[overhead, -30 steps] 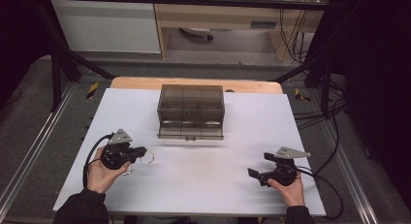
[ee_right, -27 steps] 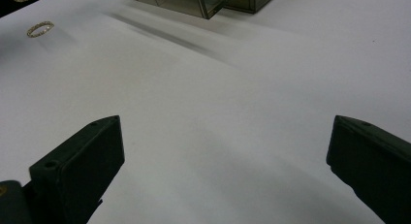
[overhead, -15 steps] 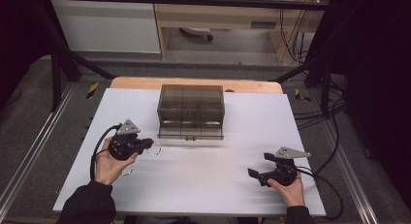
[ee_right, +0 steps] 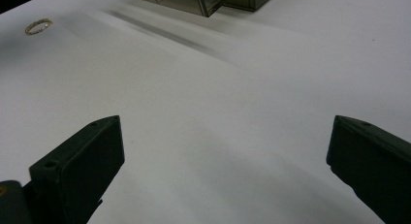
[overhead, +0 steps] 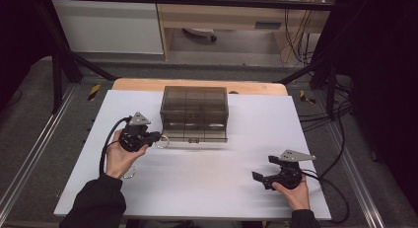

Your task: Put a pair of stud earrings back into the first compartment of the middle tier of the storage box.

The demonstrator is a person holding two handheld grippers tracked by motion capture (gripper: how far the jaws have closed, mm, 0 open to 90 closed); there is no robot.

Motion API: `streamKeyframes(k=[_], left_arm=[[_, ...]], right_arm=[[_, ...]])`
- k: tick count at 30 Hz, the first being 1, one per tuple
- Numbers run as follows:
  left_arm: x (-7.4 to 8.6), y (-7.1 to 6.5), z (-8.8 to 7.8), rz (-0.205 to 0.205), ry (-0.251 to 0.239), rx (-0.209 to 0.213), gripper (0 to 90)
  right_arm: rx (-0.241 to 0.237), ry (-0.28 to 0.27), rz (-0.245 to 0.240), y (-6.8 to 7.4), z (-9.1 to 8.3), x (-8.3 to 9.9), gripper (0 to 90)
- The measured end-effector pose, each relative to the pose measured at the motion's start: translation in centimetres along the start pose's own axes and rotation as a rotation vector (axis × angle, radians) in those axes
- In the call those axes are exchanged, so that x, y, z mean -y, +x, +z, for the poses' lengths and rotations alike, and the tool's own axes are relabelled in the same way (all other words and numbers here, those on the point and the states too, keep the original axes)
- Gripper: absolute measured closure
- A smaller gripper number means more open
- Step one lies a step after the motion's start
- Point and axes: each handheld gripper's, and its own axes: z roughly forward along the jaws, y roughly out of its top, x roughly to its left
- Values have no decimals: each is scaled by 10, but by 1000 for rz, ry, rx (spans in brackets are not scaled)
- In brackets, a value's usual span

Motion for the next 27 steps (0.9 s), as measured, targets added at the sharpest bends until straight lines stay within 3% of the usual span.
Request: streamKeyframes(k=[13, 27], left_arm=[[-20, 5, 20, -8, 1, -46, 849], [-23, 8, 53, -16, 6, -77, 849]], right_arm=[[0, 1, -1, 0, 0, 0, 7], [1, 4, 0, 0, 0, 0, 7]])
